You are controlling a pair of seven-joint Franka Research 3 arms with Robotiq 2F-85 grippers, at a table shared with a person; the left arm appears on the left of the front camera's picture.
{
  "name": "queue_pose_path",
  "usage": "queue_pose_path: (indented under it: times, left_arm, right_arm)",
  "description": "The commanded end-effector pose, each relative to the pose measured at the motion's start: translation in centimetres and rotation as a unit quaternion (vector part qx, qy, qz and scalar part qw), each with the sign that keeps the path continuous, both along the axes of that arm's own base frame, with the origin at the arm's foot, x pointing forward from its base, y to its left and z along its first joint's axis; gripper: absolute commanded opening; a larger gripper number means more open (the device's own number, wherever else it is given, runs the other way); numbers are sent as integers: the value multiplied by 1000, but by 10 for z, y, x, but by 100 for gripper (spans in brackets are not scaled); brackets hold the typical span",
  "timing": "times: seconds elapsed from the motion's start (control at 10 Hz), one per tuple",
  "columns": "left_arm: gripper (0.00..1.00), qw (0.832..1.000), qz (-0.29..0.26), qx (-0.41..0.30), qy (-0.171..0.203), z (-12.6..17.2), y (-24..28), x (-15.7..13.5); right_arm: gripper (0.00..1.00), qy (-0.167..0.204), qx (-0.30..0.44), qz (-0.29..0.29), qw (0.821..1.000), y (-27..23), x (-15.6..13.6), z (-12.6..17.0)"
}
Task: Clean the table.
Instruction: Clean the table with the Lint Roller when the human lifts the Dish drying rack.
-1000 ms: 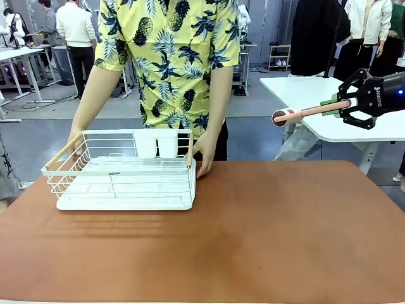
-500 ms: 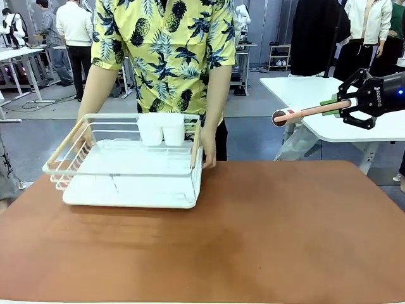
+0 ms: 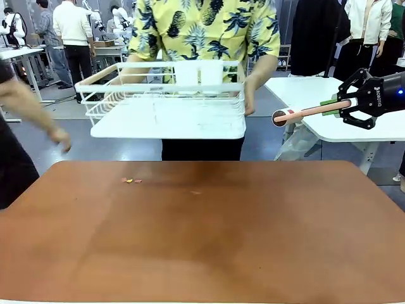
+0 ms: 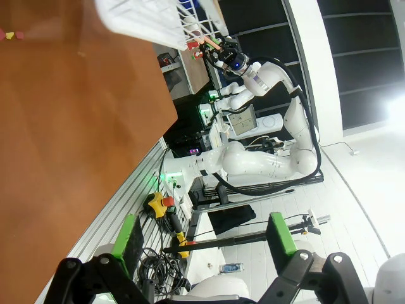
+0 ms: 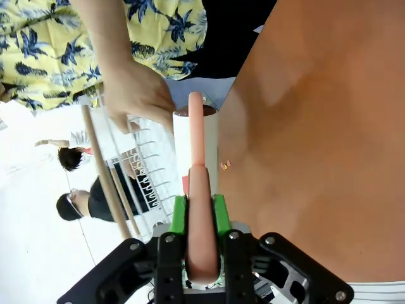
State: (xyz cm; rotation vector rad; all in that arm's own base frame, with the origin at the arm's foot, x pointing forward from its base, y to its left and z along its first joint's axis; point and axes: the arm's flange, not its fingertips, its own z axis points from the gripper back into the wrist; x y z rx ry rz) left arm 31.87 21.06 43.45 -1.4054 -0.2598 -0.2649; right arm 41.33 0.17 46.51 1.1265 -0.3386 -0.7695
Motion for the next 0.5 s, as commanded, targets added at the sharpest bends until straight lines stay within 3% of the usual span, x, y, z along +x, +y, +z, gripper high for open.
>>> queue_pose_path:
  times: [0.0, 0.4]
  left_arm:
    - [100, 1000, 2, -1, -2, 1, 2, -1]
    - [100, 1000, 2, -1, -2, 1, 2, -1]
  right_arm:
    - [2, -1, 0, 0, 1000, 0, 0, 1]
    - [2, -1, 0, 0, 1000, 0, 0, 1]
